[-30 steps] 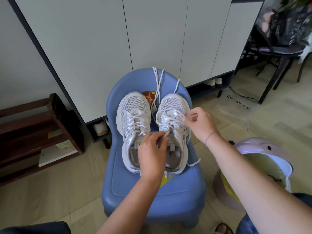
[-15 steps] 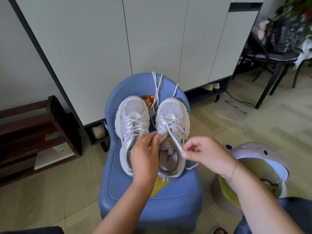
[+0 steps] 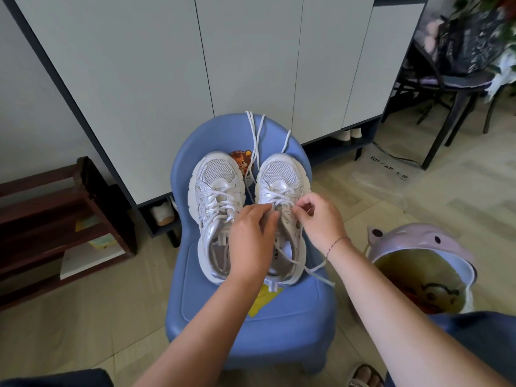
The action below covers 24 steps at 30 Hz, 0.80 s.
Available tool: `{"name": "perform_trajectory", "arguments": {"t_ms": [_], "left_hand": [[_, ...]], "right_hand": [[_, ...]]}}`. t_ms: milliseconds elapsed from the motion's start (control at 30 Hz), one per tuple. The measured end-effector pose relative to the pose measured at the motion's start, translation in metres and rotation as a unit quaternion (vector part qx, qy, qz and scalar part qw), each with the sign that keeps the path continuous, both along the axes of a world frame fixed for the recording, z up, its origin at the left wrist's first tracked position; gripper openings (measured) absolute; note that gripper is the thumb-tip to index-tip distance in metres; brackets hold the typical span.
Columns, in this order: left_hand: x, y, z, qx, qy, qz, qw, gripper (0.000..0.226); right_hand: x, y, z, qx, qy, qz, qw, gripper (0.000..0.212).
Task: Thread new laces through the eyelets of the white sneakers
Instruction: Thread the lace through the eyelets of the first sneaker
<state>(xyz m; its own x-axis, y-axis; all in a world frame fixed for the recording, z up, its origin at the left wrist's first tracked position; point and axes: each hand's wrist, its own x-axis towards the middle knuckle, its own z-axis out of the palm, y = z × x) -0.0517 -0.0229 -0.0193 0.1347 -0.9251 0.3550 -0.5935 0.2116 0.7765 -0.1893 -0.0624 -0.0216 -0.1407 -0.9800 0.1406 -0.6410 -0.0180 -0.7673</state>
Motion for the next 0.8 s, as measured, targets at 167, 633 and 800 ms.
{"name": "perform_trajectory", "arguments": {"t_ms": [167, 633, 800], "left_hand": [[-0.001, -0.005, -0.001, 0.006, 0.002, 0.008, 1.000, 0.025], [-0.010, -0.007, -0.013, 0.000, 0.023, 0.007, 1.000, 0.029], [-0.013, -0.008, -0.019, -0.005, 0.045, 0.012, 0.999, 0.032]], "right_hand": [[-0.007, 0.022, 0.020, 0.062, -0.062, 0.130, 0.988, 0.018], [0.011, -0.007, 0.006, -0.001, -0.137, -0.005, 0.991, 0.006], [0.008, -0.013, 0.010, -0.002, -0.094, 0.026, 0.995, 0.011]]}}
